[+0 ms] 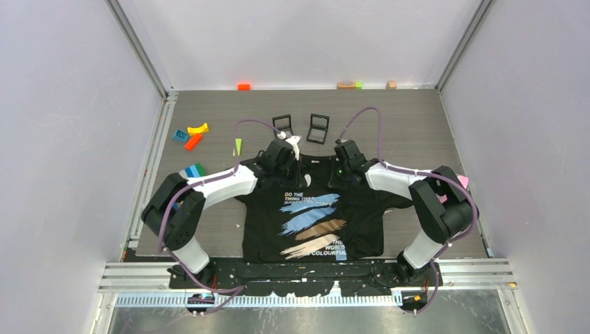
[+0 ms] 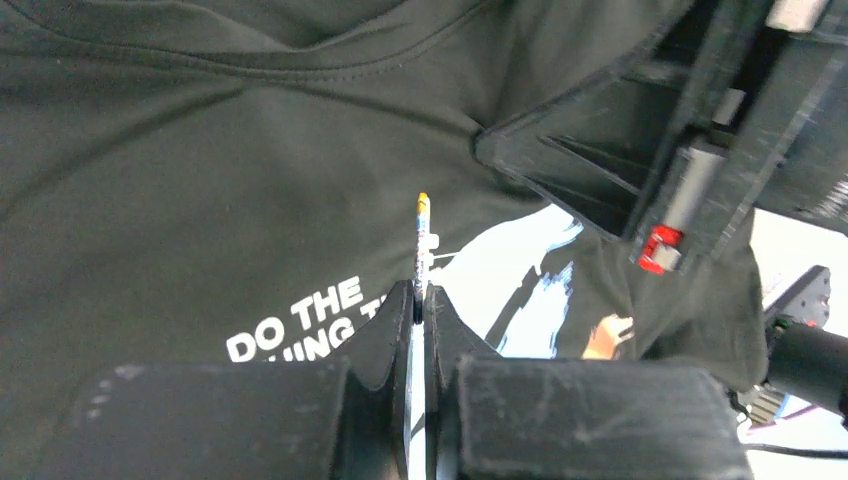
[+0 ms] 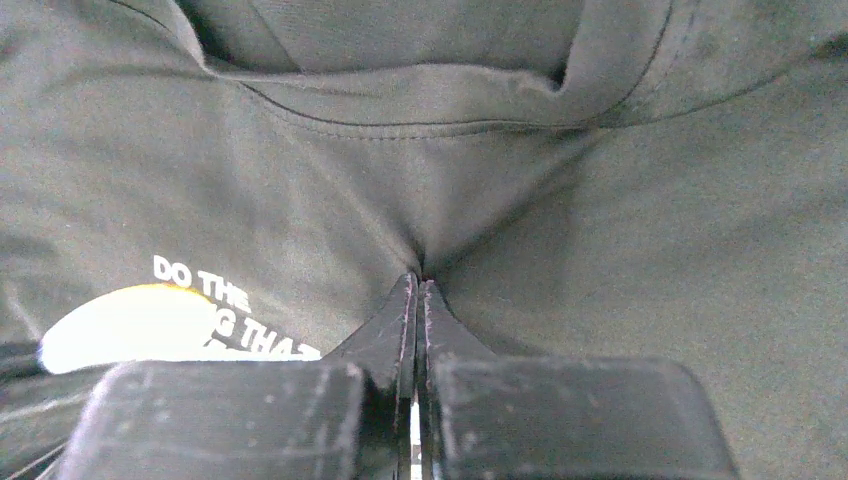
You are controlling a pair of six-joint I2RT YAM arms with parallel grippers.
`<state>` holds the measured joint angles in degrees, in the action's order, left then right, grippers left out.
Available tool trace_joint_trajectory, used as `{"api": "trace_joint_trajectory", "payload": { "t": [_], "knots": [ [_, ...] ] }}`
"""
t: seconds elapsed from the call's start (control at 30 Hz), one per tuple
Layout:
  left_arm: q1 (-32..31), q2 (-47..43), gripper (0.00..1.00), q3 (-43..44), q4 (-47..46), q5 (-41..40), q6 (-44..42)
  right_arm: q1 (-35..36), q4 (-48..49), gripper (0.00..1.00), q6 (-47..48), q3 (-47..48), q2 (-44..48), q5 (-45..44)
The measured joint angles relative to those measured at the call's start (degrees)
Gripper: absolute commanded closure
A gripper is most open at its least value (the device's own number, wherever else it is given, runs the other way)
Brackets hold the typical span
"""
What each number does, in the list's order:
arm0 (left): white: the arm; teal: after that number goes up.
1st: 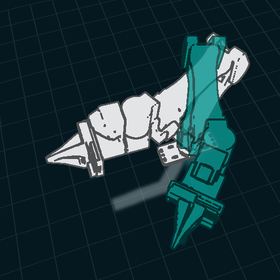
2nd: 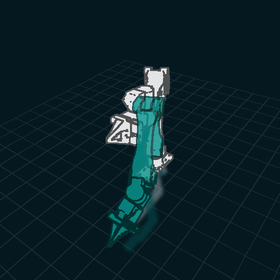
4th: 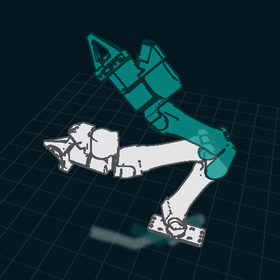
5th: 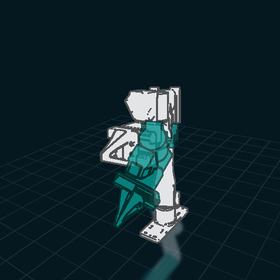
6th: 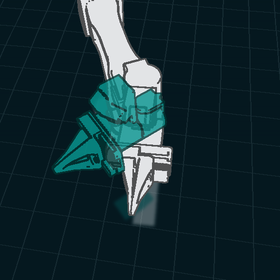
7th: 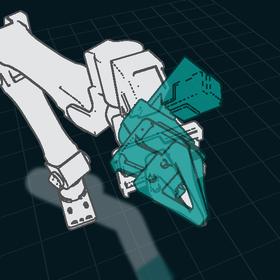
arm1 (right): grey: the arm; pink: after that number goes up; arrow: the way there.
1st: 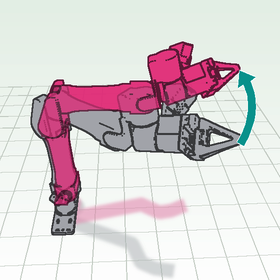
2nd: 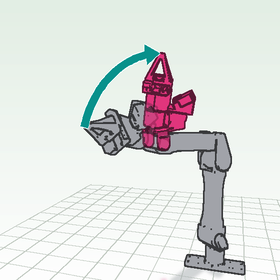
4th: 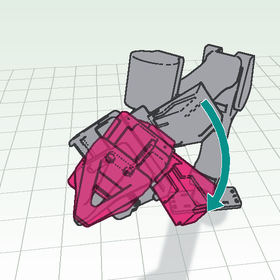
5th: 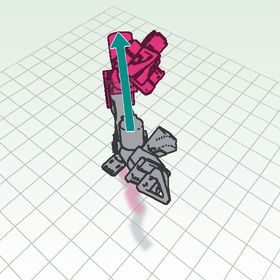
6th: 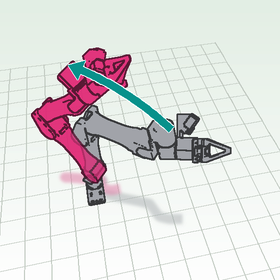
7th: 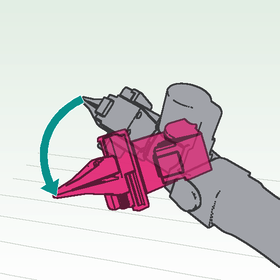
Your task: Pin the brooch onto the clothing
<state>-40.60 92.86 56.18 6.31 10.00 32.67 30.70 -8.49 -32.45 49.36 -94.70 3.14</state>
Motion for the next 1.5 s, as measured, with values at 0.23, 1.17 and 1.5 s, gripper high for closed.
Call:
{"api": "trace_joint_trajectory", "payload": {
  "t": [0.23, 1.17, 1.5],
  "knots": [
    [-1.0, 7.3, 1.0, 2.4, -3.5, -1.5, 0.2, 0.0, 4.6, 0.99, -2.1, -3.5, 3.0, 0.3],
    [-2.9, 15.9, 1.0, 10.9, -0.4, -2.5, -0.8, 0.0, 12.4, 0.99, -4.9, -7.2, 8.0, 4.7],
    [-3.0, 16.3, 1.0, 11.4, -0.3, -1.8, -0.5, 0.2, 13.2, 0.99, -4.8, -7.2, 6.6, 6.9]
  ]
}}
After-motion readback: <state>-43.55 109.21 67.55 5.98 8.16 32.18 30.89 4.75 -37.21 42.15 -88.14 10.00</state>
